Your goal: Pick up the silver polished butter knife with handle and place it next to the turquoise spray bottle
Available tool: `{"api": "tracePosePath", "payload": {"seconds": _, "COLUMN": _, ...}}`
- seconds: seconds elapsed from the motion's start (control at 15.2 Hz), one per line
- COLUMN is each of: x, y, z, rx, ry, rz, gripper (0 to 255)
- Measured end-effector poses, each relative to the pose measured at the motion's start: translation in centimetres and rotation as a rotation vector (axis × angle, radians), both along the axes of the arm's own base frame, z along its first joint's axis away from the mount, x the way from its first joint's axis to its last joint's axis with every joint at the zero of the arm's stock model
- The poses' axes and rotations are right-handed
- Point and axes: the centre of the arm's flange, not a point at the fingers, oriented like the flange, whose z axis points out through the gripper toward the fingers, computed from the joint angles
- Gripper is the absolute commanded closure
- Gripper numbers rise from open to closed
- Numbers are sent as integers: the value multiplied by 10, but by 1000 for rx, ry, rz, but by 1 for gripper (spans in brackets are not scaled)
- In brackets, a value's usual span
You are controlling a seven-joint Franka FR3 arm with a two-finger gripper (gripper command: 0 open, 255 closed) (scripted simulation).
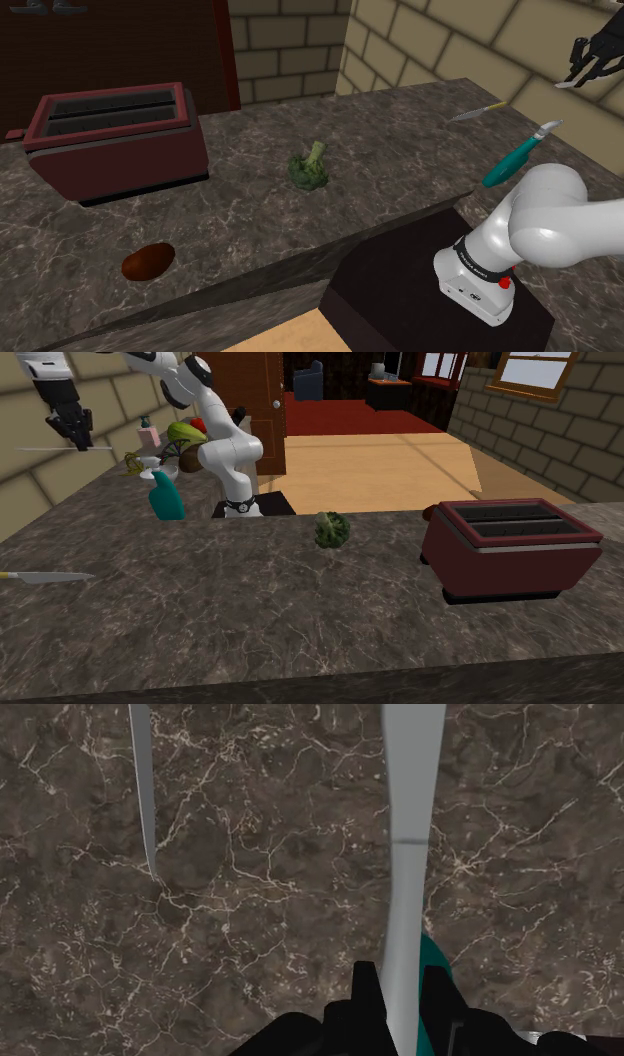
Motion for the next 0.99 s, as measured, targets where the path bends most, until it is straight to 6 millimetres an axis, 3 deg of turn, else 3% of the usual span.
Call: {"api": "tracePosePath", "payload": {"seconds": 0.99, "x": 0, "y": -1, "z": -78, "rx": 0, "ry": 0, "rz": 0, "gripper": 255}}
